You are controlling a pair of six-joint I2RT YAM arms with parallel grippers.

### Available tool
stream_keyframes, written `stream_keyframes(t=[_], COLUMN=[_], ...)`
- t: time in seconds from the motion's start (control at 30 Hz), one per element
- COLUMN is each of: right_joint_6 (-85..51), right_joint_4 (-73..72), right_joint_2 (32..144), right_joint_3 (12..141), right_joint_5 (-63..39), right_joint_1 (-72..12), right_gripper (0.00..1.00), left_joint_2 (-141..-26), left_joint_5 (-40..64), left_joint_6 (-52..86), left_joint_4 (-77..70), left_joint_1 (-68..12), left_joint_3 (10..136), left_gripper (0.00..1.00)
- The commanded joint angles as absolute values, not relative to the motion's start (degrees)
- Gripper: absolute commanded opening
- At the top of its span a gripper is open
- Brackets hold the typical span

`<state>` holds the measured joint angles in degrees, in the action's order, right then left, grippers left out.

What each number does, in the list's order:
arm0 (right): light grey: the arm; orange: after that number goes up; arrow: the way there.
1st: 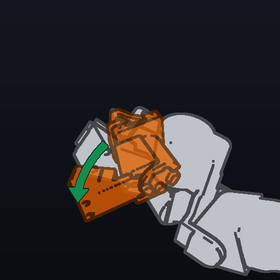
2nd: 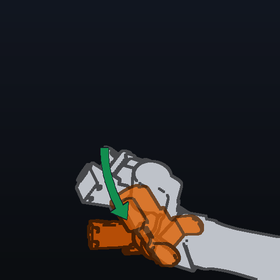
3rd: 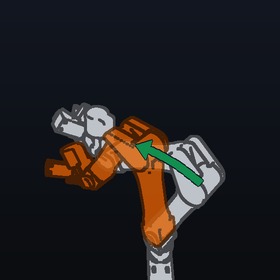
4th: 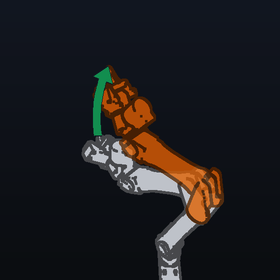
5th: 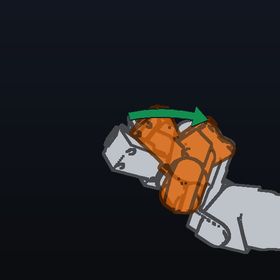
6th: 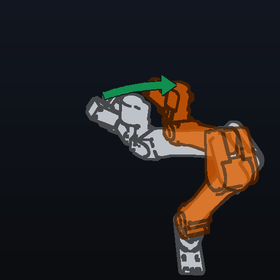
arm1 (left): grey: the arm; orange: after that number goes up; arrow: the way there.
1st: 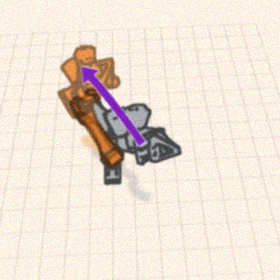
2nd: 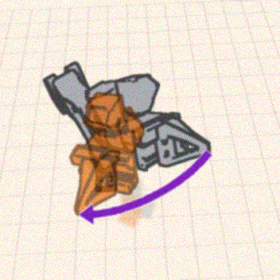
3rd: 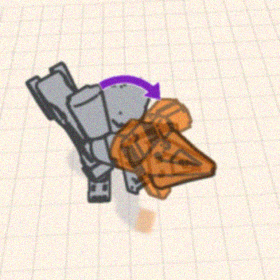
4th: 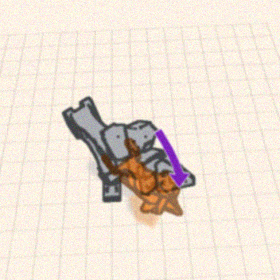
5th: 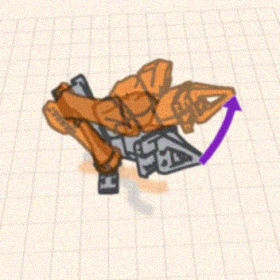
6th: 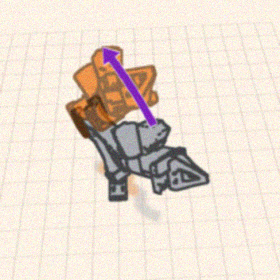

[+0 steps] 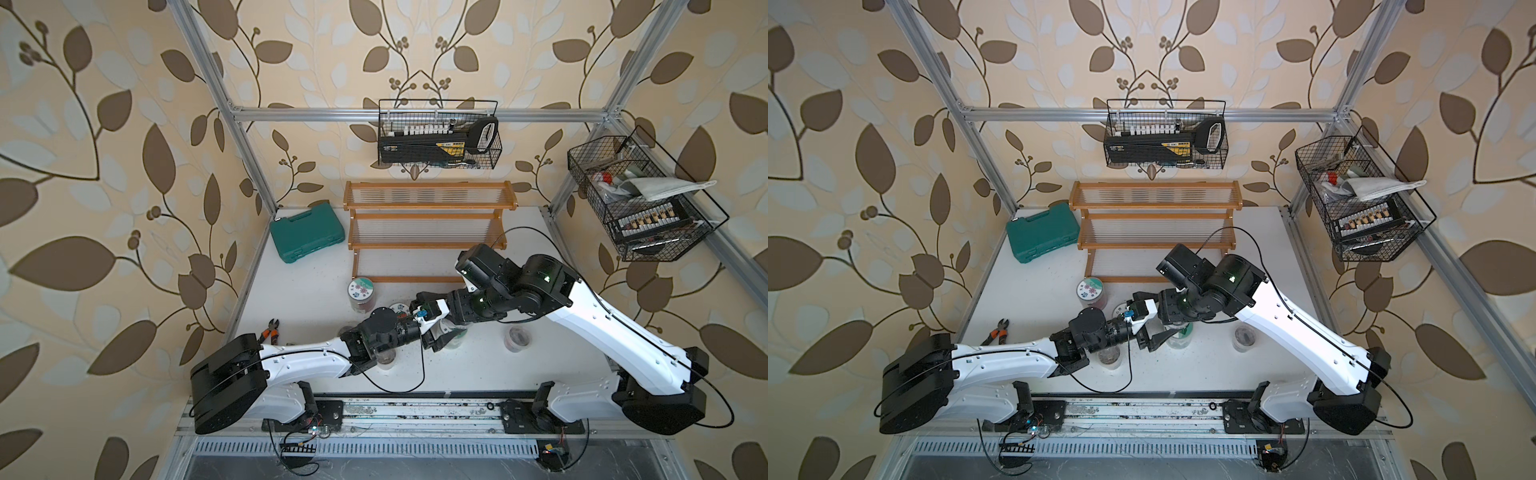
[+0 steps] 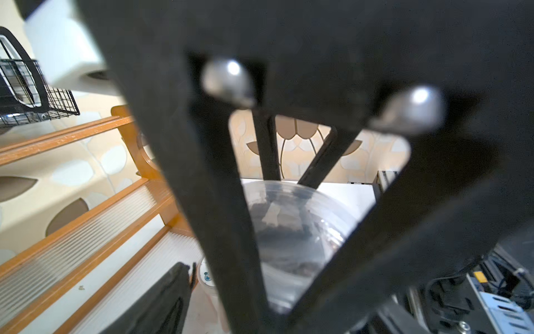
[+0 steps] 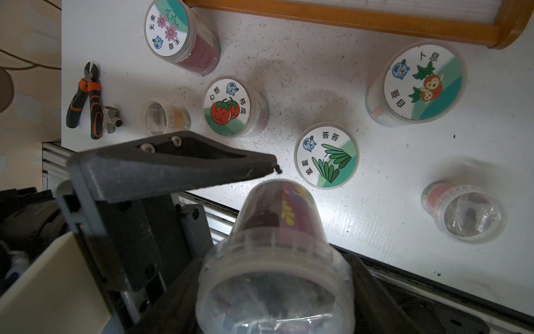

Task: Place the seed container on the shelf
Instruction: Pick up the seed jar at the center of the board.

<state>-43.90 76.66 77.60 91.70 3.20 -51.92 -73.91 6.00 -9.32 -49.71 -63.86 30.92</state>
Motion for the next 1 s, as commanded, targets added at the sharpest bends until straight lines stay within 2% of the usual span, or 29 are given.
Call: stream_keyframes(t=[0.0, 0.07, 0.33, 0.47, 0.57, 0.7, 0.97], right_joint_6=[-43.8, -43.6, -43.0, -42.1, -40.1, -37.3, -35.9], right_joint_4=[75.8, 75.5, 74.0, 73.9, 74.5, 75.6, 74.0], right_joint_2=[77.3, 77.1, 75.6, 74.6, 73.6, 70.9, 60.4], right_joint_3=[90.6, 90.1, 88.6, 88.9, 90.5, 93.2, 90.6], right_joint_5=[2.6, 2.4, 1.3, 2.0, 3.1, 6.6, 16.1], right_joint_1=[-51.8, -51.4, -50.9, -50.7, -50.7, -50.6, -49.3], right_gripper=[0.60, 0.60, 0.70, 0.86, 0.94, 0.99, 0.99], left_joint_2=[-72.8, -73.0, -73.5, -73.7, -73.8, -74.2, -74.0], left_joint_5=[5.9, 6.6, 6.9, 6.9, 6.3, 3.8, -4.5], left_joint_6=[-9.4, -9.3, -8.5, -8.2, -7.8, -6.9, -3.2], left_joint_4=[-52.3, -51.5, -51.5, -51.4, -51.3, -51.6, -53.4], left_joint_1=[-64.2, -64.2, -64.1, -64.0, -64.0, -63.8, -60.9], left_joint_3=[32.2, 32.8, 33.1, 33.3, 33.5, 33.6, 33.6], left_gripper=[0.72, 0.67, 0.53, 0.53, 0.53, 0.53, 0.53])
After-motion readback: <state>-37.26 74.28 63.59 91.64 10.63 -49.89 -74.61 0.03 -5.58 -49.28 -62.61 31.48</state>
